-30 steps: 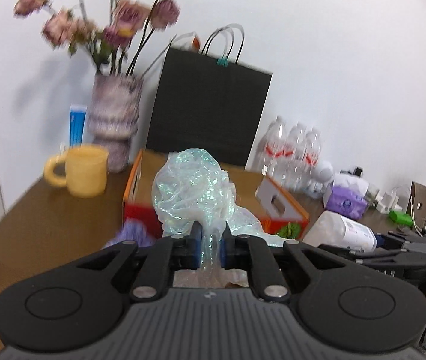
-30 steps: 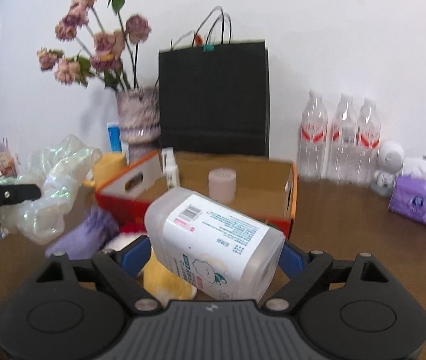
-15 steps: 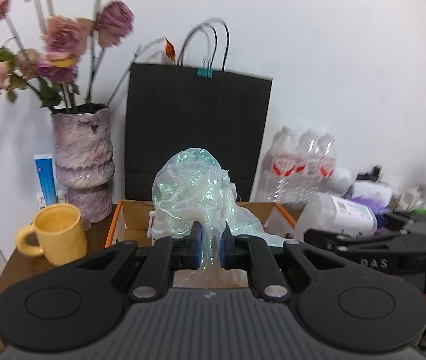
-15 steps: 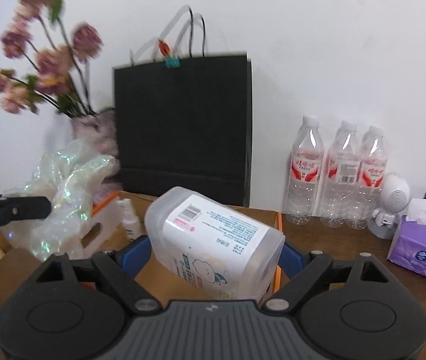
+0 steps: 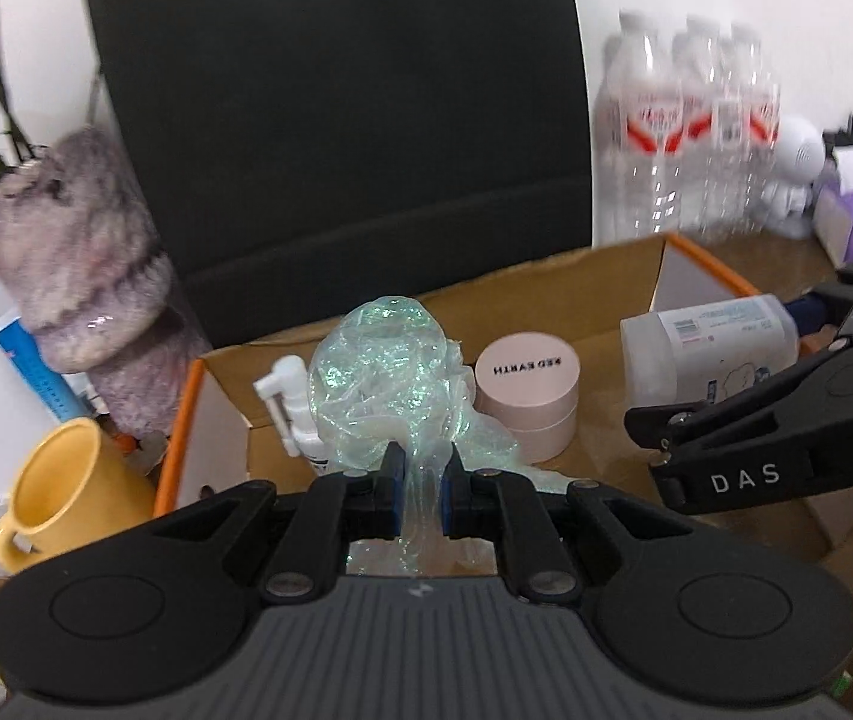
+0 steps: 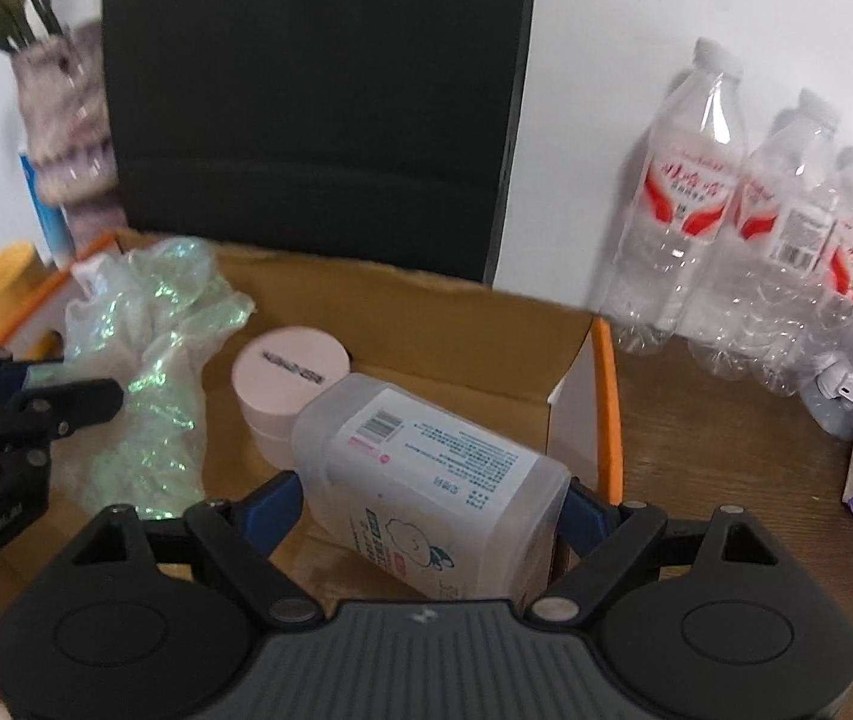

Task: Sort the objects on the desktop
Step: 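Carry the clear bag and white container with both tools into the box, then open both tools to release the bag and container inside the box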

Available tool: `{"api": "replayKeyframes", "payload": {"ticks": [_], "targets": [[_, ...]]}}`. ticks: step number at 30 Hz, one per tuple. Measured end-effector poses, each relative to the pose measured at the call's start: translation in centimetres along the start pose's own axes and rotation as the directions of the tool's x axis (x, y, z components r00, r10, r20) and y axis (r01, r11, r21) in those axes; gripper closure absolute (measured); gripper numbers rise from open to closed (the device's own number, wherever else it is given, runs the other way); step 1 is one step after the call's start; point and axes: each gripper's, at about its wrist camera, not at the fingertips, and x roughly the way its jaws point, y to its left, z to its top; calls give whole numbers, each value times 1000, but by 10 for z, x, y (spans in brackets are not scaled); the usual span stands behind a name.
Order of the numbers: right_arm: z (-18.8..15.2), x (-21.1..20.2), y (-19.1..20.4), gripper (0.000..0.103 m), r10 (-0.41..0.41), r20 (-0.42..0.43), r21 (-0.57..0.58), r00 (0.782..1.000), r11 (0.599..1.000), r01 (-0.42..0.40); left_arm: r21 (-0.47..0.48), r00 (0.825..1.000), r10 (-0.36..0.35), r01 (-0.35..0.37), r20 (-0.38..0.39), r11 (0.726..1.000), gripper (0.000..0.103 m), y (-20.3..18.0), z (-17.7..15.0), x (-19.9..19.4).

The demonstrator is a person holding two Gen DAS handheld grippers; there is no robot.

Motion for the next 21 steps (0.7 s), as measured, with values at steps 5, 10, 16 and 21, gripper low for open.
{"api": "replayKeyframes", "payload": {"ticks": [5,10,16,21], "targets": [[1,12,11,15,-24,-44,-58,999,998,21,11,999,5,-5,-32,1000,89,-4,-4,14],[4,17,14,14,-47,-62,-70,997,997,42,10,999,12,-11,-46,1000,63,-5,-6,18],[-3,-5,19,10,-57,-49,-100,997,994,52,3,998,55,-55,12,998,21,4,-4,-4],[-4,-37,19,0,-34,6,-96,999,995,34,-69,997,55,-52,49,996,12,15,-2,-34]]}}
